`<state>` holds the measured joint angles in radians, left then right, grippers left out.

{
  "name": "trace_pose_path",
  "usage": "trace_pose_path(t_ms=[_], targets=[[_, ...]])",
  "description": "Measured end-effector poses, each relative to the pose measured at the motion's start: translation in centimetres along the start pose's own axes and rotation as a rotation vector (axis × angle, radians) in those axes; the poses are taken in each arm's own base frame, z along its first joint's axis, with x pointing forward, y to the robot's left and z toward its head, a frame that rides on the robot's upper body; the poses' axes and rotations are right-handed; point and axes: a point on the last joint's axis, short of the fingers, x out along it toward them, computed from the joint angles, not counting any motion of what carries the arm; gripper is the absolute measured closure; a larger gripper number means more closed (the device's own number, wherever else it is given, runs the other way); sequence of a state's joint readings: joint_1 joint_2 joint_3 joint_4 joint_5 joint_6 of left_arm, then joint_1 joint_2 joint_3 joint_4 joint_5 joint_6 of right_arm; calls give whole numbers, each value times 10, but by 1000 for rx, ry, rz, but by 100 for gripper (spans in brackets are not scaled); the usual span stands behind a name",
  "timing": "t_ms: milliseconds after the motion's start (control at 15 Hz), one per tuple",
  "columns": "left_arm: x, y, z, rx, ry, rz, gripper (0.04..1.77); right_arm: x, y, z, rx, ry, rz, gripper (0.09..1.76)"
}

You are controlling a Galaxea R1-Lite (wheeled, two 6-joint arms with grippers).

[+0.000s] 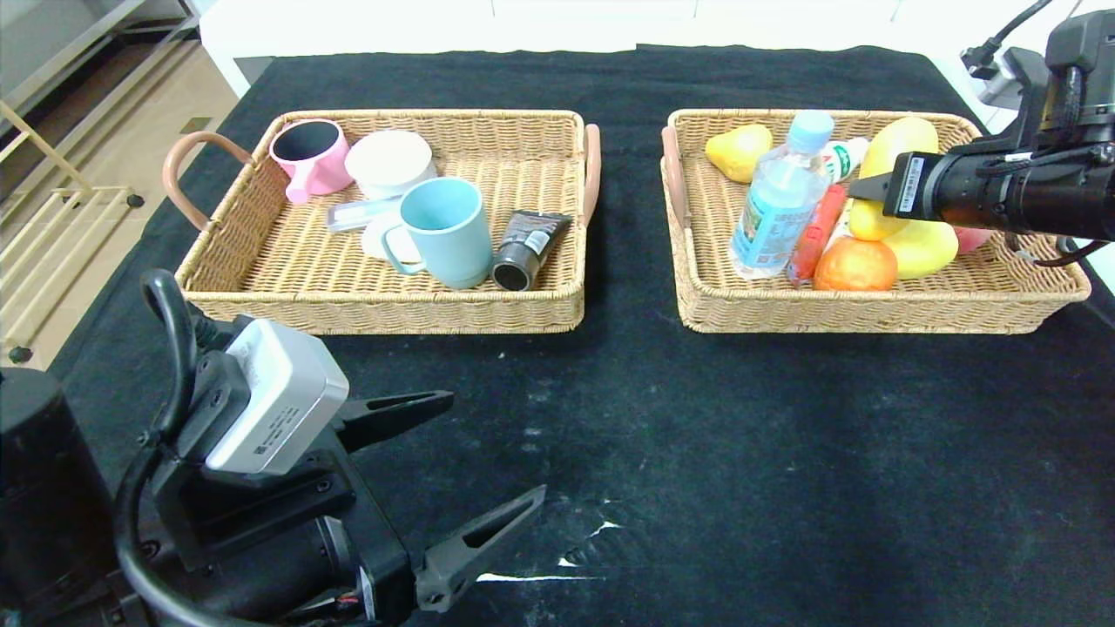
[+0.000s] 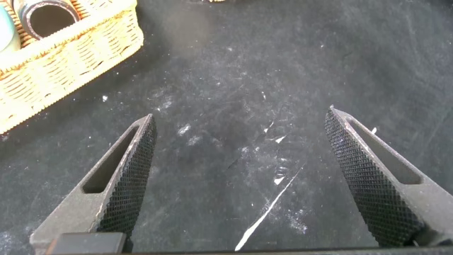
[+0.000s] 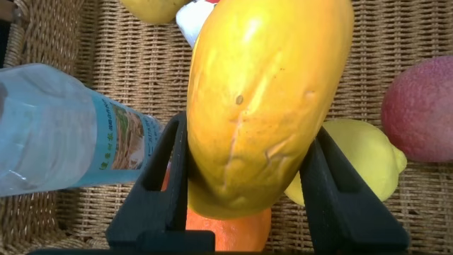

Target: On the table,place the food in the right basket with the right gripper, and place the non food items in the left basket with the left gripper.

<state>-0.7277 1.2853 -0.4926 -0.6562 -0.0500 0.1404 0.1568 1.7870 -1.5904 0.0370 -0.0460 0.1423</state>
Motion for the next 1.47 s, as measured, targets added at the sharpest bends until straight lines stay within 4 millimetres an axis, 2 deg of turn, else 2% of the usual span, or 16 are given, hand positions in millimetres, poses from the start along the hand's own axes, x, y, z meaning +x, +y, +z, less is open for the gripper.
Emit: trace_pose_path(t_ms=[67, 267, 467, 867, 1067, 1200, 1467], targets=[[0, 0, 0, 0, 0, 0, 9, 0, 0, 0, 0, 1, 0, 89], [0, 0, 0, 1, -1, 1, 9, -1, 0, -2, -1, 16, -1, 66], [0, 0, 0, 1, -1, -1, 9, -4, 0, 0, -1, 7, 1, 49], [0, 0, 1, 2, -3, -3, 9, -13, 0, -4, -6, 21, 4, 31], [0, 0, 2, 6, -8, 2, 9, -29, -1, -2, -11, 28, 8, 25], [-2, 1, 3, 22, -15, 8, 9, -43, 2, -9, -20, 48, 19, 23], [-7, 1, 6, 14, -32, 33, 9, -90, 7, -22, -81, 55, 60, 19]])
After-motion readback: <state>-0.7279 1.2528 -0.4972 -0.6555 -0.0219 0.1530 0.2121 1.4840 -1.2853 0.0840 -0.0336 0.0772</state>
